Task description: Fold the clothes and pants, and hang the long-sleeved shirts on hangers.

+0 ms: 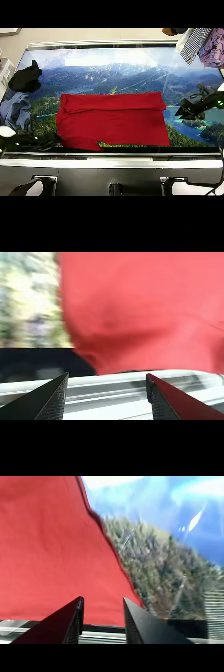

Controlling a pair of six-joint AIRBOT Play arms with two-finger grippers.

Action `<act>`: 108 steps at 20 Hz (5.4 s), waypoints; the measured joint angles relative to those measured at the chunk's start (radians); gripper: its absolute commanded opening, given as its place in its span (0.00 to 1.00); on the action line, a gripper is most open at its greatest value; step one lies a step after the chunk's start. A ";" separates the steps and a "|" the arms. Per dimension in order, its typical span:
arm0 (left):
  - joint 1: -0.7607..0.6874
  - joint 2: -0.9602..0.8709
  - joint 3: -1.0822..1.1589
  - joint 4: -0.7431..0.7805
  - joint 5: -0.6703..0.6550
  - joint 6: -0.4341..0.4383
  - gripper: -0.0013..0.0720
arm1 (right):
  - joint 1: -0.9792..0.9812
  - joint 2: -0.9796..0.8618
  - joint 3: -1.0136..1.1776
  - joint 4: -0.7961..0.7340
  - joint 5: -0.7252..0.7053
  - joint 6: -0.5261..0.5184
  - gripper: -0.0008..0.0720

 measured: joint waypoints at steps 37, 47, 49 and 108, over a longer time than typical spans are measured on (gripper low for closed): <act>-0.081 0.038 -0.167 -0.195 0.165 0.119 0.05 | -0.010 0.143 -0.563 0.056 -0.250 -0.154 0.05; -0.019 0.179 -0.017 -0.106 -0.082 -0.024 0.04 | 0.029 0.378 -0.566 0.050 -0.104 -0.037 0.05; -0.012 0.200 0.045 -0.093 -0.102 -0.058 0.04 | 0.030 0.447 -0.560 0.056 -0.107 -0.022 0.05; -0.369 -0.698 1.310 0.457 -0.043 -0.308 0.12 | 0.106 -0.283 -0.073 0.464 -0.470 -0.278 0.05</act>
